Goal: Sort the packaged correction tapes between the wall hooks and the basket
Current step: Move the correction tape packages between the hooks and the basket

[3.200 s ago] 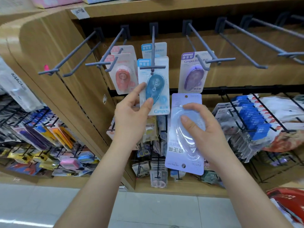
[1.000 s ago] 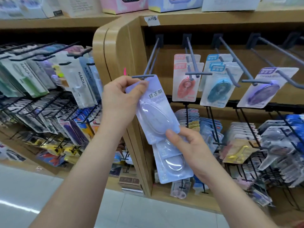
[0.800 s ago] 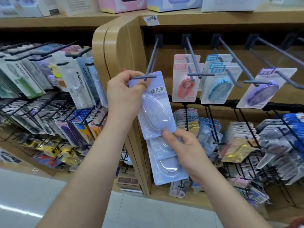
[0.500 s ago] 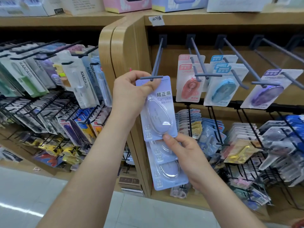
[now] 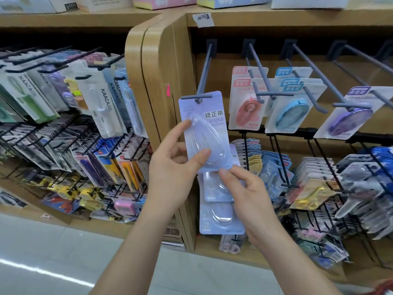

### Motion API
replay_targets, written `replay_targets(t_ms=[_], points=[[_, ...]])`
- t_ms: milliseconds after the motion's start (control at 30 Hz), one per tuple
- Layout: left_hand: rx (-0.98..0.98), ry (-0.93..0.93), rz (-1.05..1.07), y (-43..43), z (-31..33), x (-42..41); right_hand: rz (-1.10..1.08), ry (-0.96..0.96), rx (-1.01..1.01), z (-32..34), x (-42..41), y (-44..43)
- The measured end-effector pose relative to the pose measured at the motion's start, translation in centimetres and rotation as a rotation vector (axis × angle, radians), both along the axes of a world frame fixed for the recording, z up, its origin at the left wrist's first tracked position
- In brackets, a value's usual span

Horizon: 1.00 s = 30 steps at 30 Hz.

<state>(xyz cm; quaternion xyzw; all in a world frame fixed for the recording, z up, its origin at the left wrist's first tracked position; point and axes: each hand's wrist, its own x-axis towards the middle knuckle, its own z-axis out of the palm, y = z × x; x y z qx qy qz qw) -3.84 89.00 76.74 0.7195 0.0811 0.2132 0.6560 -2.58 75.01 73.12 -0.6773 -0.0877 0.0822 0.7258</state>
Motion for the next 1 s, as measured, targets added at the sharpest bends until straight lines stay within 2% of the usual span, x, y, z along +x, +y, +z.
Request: replay_targets(t_ms=[200,400,467,533,633,700,800,867,1000], points=[[0.176,0.046,0.124,0.6,-0.6,4.2,-0.105,-0.176,-0.158,-0.3,0.4,-3.4],[0.393,0.121,0.104,0.0,-1.1,5.4,-0.019,-0.122,-0.012,0.2,0.3,-4.6],[0.409,0.124,0.091,-0.7,-1.1,4.4,-0.002,-0.088,0.034,0.4,0.2,-4.6],[0.233,0.135,0.027,-1.5,-1.0,3.4,0.027,-0.065,0.054,0.6,0.2,-4.7],[-0.183,0.209,-0.146,-2.2,-0.1,2.6,0.107,-0.040,0.034,0.8,0.3,-4.8],[-0.313,0.221,-0.118,-2.3,-0.1,2.8,0.189,-0.067,0.020,1.0,0.3,-4.6],[-0.368,0.181,0.018,-2.5,-0.5,3.3,0.275,-0.159,-0.050,1.2,0.3,-4.3],[-0.385,0.129,0.074,-2.0,-0.7,3.4,0.288,-0.120,-0.068,0.7,0.4,-4.3],[-0.284,0.014,0.002,-0.3,0.0,3.3,0.268,-0.117,-0.131,0.2,1.0,-4.5]])
